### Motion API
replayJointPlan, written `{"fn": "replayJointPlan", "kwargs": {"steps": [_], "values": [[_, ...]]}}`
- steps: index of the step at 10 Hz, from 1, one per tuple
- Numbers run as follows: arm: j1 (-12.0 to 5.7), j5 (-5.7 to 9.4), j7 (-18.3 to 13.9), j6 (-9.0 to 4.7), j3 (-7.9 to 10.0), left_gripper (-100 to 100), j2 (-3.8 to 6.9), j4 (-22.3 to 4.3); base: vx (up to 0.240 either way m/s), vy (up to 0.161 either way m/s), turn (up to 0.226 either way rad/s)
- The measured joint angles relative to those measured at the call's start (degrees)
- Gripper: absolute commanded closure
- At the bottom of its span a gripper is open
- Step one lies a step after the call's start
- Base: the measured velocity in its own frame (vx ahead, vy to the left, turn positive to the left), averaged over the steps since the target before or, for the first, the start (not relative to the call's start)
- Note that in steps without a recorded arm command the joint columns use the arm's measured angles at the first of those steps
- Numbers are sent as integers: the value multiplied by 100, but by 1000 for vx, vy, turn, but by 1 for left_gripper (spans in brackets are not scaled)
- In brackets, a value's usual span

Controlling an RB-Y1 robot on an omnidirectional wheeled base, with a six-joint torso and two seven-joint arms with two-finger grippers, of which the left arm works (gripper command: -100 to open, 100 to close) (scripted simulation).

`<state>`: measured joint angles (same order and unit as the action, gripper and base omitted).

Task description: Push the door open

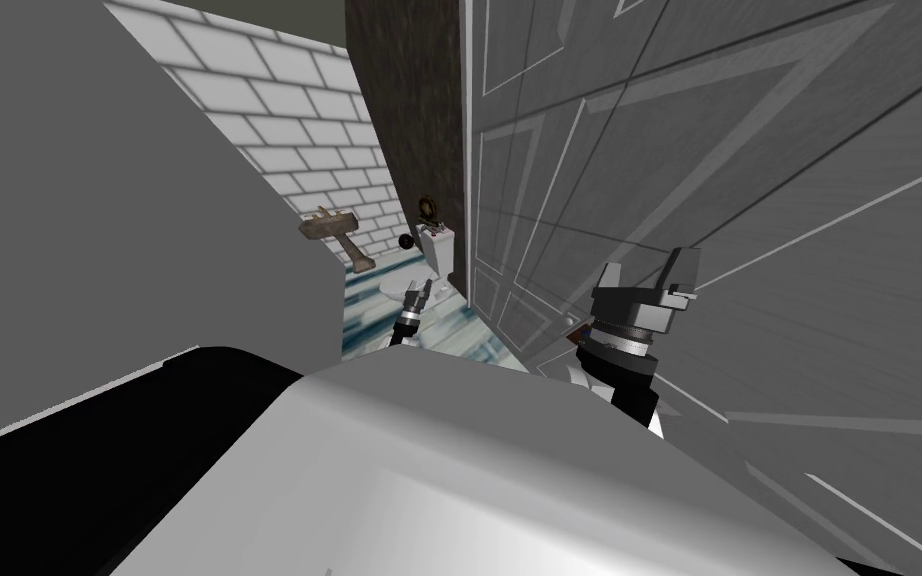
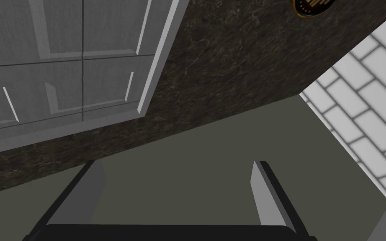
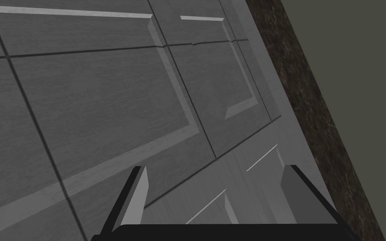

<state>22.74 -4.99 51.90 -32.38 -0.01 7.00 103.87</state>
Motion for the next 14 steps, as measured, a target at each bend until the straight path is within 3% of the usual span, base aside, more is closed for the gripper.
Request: {"fn": "replayJointPlan", "kwargs": {"steps": [14], "values": [[-237,-109,1556,-132,53,-100,45,-710,10,10,-66]]}}
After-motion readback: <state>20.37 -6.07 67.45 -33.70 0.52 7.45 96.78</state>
